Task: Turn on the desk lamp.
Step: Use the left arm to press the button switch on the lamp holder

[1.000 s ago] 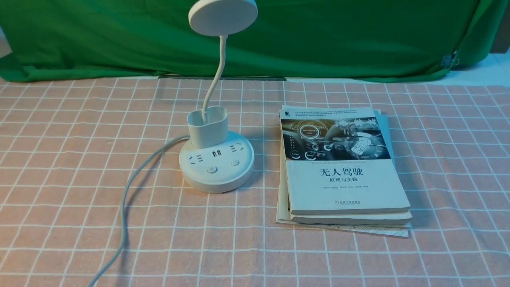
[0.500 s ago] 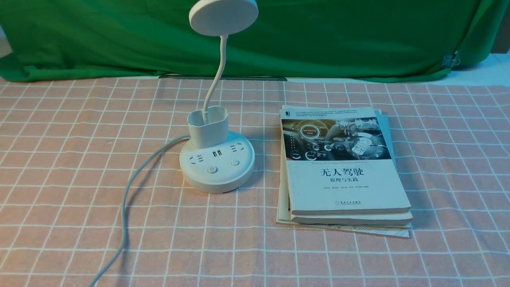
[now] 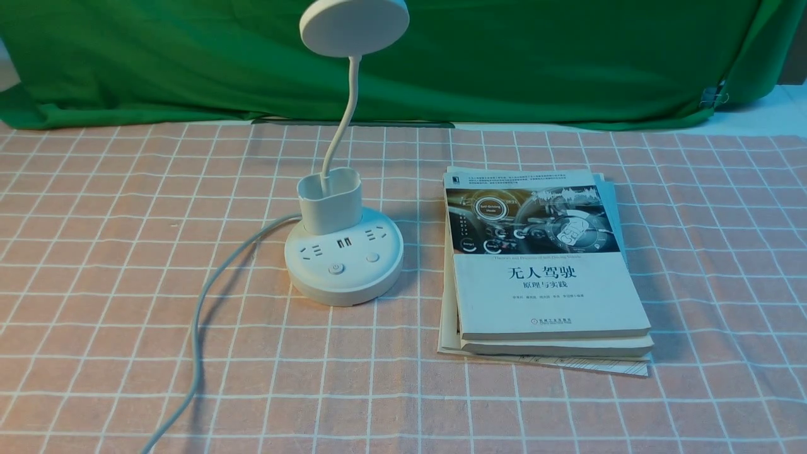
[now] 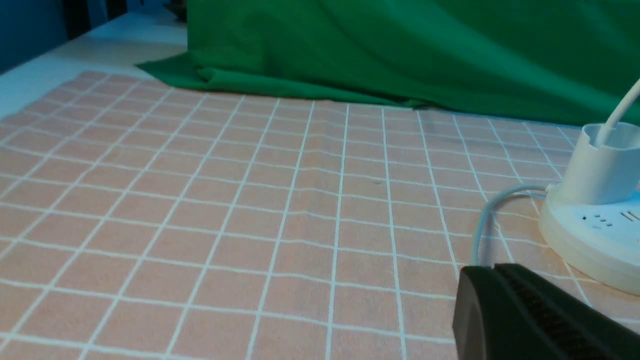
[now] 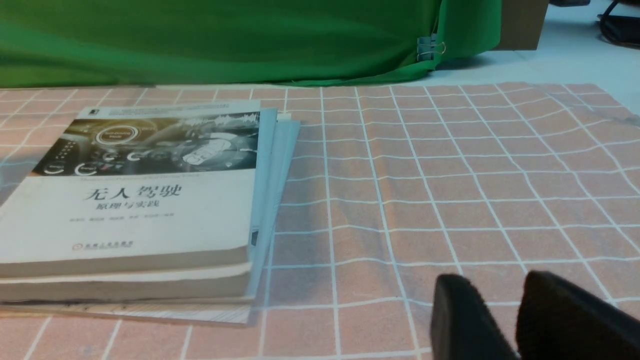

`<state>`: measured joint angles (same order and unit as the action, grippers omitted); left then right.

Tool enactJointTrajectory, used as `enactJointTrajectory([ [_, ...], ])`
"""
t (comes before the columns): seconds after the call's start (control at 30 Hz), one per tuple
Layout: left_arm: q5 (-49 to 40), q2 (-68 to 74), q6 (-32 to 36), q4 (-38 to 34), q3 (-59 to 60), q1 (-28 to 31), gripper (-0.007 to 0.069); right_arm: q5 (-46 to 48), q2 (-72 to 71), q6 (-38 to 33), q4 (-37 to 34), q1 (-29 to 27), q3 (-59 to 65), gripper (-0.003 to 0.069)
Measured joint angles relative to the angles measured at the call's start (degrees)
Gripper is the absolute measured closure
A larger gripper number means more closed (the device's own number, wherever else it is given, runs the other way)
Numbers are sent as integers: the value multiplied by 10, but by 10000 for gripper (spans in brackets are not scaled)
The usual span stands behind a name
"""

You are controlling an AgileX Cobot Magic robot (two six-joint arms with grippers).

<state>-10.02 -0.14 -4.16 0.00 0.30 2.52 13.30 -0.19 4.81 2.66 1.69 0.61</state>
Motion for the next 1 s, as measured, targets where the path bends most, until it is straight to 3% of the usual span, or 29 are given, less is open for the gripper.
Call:
enactJointTrajectory([
  [0.13,26,0,-20,-48,0,0,603,0,0,0,0,0,0,418],
  [0.27,33,0,-217,-345,0,0,603,0,0,0,0,0,0,418],
  [0.37,34,0,-308,-457,0,0,603,0,0,0,0,0,0,418],
  [0.6,40,0,-391,-470,0,0,603,0,0,0,0,0,0,418],
  [0.73,41,0,-392,-470,0,0,603,0,0,0,0,0,0,418],
  [0.83,38,0,-350,-463,-12,0,603,0,0,0,0,0,0,418],
  [1.0,5,31,-176,-314,-166,0,603,0,0,0,0,0,0,418],
])
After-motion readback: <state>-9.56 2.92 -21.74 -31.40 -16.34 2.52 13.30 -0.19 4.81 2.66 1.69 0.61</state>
